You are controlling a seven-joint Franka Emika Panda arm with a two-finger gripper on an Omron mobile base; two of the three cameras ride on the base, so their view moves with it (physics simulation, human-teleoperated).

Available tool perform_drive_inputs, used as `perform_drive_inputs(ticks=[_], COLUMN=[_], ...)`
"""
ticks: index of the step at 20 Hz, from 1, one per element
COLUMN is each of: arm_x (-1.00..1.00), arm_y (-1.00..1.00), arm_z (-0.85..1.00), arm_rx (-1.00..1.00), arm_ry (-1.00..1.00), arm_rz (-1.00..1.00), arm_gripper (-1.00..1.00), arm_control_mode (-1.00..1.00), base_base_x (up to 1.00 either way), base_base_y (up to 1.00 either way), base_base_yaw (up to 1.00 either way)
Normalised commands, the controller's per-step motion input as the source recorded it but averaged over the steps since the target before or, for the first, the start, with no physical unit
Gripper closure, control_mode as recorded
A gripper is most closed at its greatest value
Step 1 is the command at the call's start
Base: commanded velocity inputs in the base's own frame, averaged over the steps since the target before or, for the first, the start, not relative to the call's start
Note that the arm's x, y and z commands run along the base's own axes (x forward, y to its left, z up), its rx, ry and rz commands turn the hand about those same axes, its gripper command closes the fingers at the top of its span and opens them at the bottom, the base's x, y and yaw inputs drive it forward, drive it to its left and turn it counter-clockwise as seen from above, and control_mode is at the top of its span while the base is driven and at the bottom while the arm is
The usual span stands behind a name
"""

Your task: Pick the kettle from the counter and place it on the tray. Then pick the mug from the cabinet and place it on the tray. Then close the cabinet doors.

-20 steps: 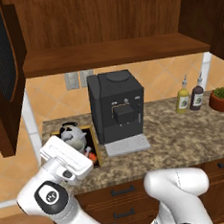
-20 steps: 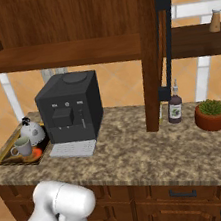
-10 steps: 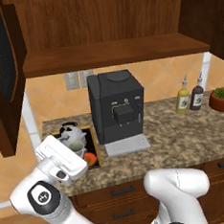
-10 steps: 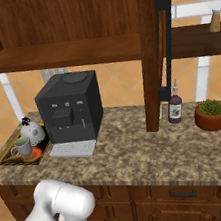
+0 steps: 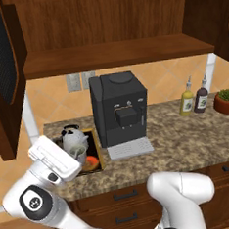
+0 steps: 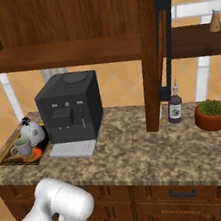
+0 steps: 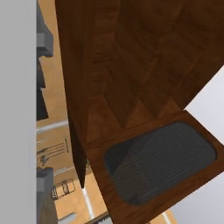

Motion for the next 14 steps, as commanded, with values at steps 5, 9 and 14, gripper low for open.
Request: perform_drive_inputs(ticks=[5, 9, 14], arm_x=[0.0, 0.0, -0.03], arm_y=[0.51, 0.43, 0.57], arm_z=[0.2, -0.01, 0.0], arm_rx=[-0.08, -0.01, 0.0], arm_ry=[-0.06, 0.0, 0.0], arm_rz=[-0.01, 0.0, 0.0], arm_gripper=[-1.0, -1.0, -1.0], arm_control_mode=[-1.0, -1.0, -1.0], base_base_x=[0.0, 0.0, 0.0], base_base_y=[0.0, 0.0, 0.0], base_base_yaw=[0.0, 0.0, 0.0])
